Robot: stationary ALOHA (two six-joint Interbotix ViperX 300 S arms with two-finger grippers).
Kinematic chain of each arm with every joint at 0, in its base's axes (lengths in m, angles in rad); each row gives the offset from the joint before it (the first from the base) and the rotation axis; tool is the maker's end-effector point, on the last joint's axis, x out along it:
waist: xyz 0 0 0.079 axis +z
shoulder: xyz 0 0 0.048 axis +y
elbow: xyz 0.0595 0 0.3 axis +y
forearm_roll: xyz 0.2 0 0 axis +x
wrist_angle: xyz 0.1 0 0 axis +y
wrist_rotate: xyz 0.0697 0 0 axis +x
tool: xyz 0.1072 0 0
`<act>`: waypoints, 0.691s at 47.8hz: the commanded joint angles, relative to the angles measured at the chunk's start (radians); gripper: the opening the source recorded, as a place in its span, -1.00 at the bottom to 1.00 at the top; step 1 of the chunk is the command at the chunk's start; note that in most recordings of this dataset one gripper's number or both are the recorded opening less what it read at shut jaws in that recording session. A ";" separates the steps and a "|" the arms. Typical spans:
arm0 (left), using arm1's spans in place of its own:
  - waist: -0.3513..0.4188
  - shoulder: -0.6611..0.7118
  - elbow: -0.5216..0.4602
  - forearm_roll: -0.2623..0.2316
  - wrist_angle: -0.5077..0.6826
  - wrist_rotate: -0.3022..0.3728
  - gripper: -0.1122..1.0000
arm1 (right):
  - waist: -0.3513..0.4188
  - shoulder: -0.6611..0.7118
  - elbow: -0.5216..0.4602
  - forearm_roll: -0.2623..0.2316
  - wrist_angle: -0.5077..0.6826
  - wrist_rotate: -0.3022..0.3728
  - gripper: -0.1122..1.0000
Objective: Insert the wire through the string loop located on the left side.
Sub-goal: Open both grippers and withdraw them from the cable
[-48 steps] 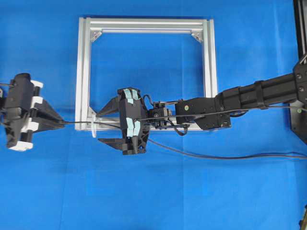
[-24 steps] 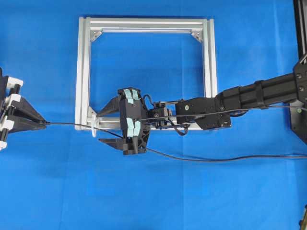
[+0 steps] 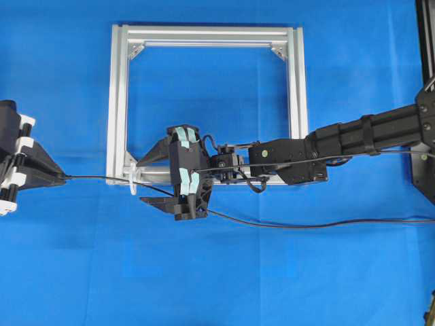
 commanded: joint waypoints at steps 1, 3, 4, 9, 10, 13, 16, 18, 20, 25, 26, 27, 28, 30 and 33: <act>-0.003 0.041 -0.014 0.002 0.000 -0.020 -0.66 | 0.005 -0.028 -0.006 -0.002 -0.006 -0.002 0.91; -0.003 0.054 -0.015 0.003 0.000 -0.031 -0.66 | 0.006 -0.028 -0.008 -0.002 -0.006 -0.002 0.91; -0.003 0.060 -0.017 0.003 0.000 -0.035 -0.65 | 0.006 -0.028 -0.008 -0.002 -0.006 -0.002 0.91; 0.003 0.072 -0.018 0.002 0.005 -0.057 -0.26 | 0.006 -0.028 -0.009 -0.002 -0.006 -0.002 0.91; 0.003 0.071 -0.018 0.003 0.006 -0.058 -0.15 | 0.006 -0.028 -0.009 -0.002 -0.006 -0.002 0.91; 0.003 0.063 -0.017 0.003 0.011 -0.058 0.24 | 0.006 -0.028 -0.009 -0.002 -0.005 -0.002 0.91; 0.003 0.051 -0.015 0.005 0.012 -0.057 0.56 | 0.008 -0.031 -0.008 -0.002 -0.003 -0.002 0.91; 0.003 0.041 -0.015 0.005 0.012 -0.054 0.72 | 0.008 -0.034 -0.008 -0.002 -0.003 -0.002 0.91; 0.003 0.029 -0.014 0.006 0.012 -0.051 0.76 | 0.009 -0.037 -0.006 -0.002 -0.002 -0.002 0.91; 0.003 -0.006 -0.012 0.009 0.012 -0.049 0.64 | 0.008 -0.052 0.000 -0.002 -0.002 -0.003 0.91; 0.003 -0.014 -0.012 0.009 0.012 -0.048 0.64 | 0.008 -0.057 0.003 -0.002 -0.002 -0.003 0.91; 0.005 -0.026 -0.012 0.011 0.012 -0.048 0.64 | 0.008 -0.063 0.003 -0.003 -0.002 -0.005 0.91; 0.005 -0.035 -0.014 0.012 0.014 -0.048 0.64 | 0.008 -0.067 0.005 -0.002 -0.002 -0.005 0.91; 0.006 -0.054 -0.015 0.017 0.020 -0.046 0.64 | 0.006 -0.081 0.008 -0.002 0.002 -0.006 0.91; 0.011 -0.084 -0.021 0.023 0.031 -0.044 0.65 | 0.005 -0.109 0.014 -0.002 0.014 -0.014 0.91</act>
